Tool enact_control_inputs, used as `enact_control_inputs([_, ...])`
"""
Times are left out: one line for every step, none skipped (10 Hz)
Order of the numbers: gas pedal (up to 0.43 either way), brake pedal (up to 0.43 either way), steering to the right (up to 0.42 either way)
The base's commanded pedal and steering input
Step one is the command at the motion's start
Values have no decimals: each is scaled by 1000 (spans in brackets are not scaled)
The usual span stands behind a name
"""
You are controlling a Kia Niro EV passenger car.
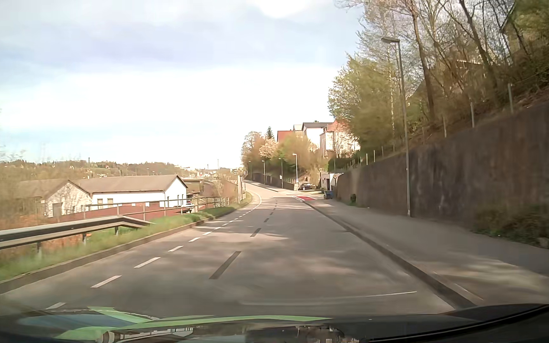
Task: Follow the waypoints while adhering to traffic rules and regulations
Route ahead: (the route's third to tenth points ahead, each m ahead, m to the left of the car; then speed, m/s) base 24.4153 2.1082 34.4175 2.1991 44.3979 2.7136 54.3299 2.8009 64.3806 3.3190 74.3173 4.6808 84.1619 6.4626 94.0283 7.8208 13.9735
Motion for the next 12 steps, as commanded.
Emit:
enact_control_inputs([0, 0, -3])
enact_control_inputs([0, 0, -3])
enact_control_inputs([0, 0, -3])
enact_control_inputs([0, 0, -3])
enact_control_inputs([0, 0, -3])
enact_control_inputs([0, 0, -3])
enact_control_inputs([0, 0, -3])
enact_control_inputs([0, 0, -3])
enact_control_inputs([0, 0, -4])
enact_control_inputs([0, 0, -4])
enact_control_inputs([0, 0, -6])
enact_control_inputs([0, 0, -8])
